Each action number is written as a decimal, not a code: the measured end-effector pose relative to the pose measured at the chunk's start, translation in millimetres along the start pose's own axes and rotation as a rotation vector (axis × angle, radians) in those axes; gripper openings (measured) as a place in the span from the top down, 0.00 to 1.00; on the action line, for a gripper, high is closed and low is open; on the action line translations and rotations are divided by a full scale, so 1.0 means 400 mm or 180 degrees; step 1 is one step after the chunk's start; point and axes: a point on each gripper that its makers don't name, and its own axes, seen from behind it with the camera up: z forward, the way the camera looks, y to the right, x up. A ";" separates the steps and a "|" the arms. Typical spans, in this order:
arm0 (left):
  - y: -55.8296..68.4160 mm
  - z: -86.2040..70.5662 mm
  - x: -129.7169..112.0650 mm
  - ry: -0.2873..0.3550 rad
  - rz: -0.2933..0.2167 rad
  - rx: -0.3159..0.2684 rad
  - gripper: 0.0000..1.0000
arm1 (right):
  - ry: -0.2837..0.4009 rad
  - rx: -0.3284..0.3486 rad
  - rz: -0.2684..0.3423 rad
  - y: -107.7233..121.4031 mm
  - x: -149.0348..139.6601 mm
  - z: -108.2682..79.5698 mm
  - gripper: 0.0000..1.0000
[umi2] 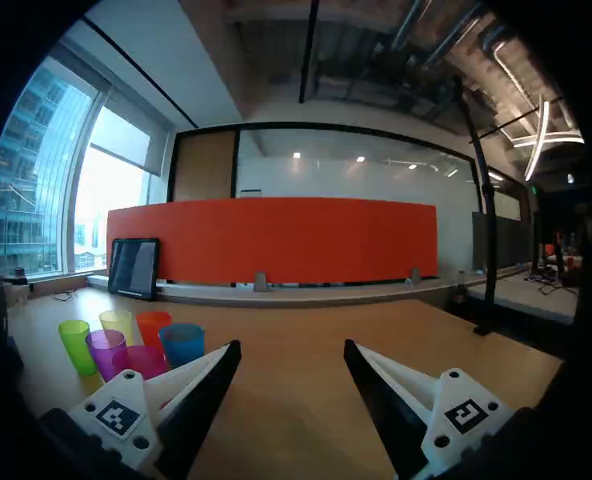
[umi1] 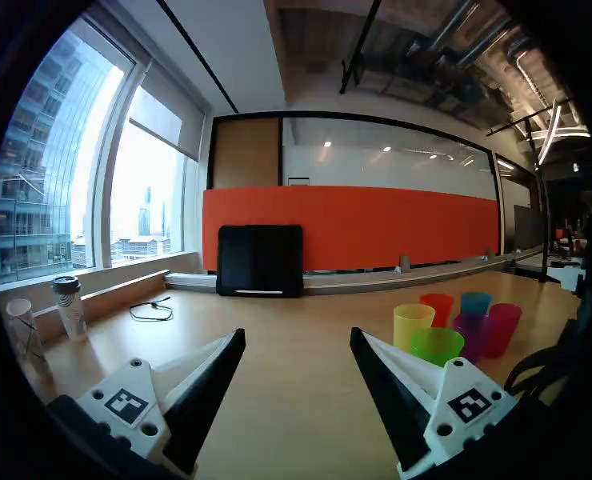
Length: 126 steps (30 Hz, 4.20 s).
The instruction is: Pour water
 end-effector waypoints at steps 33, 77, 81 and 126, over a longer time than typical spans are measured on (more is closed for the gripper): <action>-0.003 0.101 0.354 -0.0185 -0.0095 -0.0127 0.03 | -0.0189 0.0263 -0.0026 0.008 0.360 0.043 0.00; 0.151 0.096 0.513 -0.0172 -0.0005 -0.1292 0.03 | -0.0179 0.1476 0.0042 -0.126 0.521 0.027 0.00; 0.163 0.094 0.504 -0.0182 0.0027 -0.1388 0.03 | -0.0203 0.1570 0.0044 -0.140 0.522 0.029 0.00; 0.283 0.149 0.252 -0.0829 0.0387 -0.2195 0.03 | -0.0709 0.2273 -0.0488 -0.229 0.398 0.147 0.00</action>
